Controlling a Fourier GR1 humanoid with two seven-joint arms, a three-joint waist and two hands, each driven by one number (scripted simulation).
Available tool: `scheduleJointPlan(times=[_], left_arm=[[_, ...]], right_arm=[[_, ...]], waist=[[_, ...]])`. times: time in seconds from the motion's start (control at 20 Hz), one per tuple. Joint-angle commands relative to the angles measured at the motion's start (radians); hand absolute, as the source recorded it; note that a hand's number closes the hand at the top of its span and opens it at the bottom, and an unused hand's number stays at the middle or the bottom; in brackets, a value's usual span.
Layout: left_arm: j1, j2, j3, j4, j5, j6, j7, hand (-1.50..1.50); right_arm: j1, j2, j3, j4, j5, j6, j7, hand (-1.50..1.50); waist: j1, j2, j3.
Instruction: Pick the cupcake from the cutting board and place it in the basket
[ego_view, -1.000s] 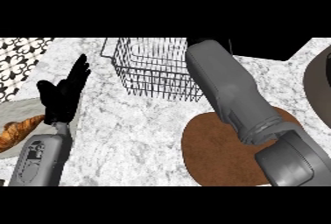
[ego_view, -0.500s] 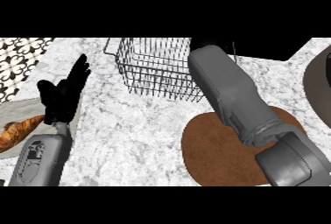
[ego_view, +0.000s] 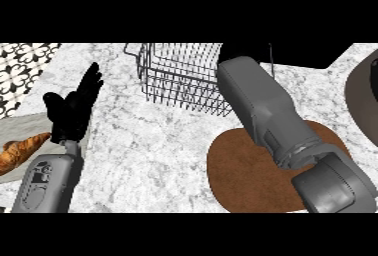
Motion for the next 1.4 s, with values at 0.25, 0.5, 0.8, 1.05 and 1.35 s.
scheduleJointPlan(times=[0.25, 0.5, 0.8, 1.05, 1.35], left_arm=[[0.009, -0.013, 0.0, -0.004, -0.001, 0.011, -0.018, 0.0], [0.027, 0.003, 0.004, 0.008, 0.008, -0.014, -0.02, 0.0], [-0.002, -0.026, -0.006, 0.033, -0.018, 0.027, -0.022, 0.0], [0.011, 0.006, 0.01, 0.014, 0.002, -0.003, -0.006, 0.0], [0.041, 0.0, 0.024, -0.003, -0.002, 0.024, -0.002, 0.0]], right_arm=[[0.033, 0.009, -0.045, 0.0, -0.053, -0.046, 0.158, 1.5], [0.032, 0.009, -0.069, 0.0, -0.08, -0.017, 0.23, 1.5], [0.009, 0.009, -0.043, -0.038, -0.058, -0.138, 0.229, -1.5], [0.011, 0.009, -0.02, -0.111, -0.034, -0.29, 0.222, -1.5], [-0.011, 0.009, -0.019, -0.202, -0.003, -0.444, 0.284, -1.5]], waist=[[0.002, -0.003, 0.0], [-0.001, -0.002, -0.001], [-0.013, 0.001, 0.0], [-0.029, -0.012, 0.0], [-0.069, -0.03, 0.0]])
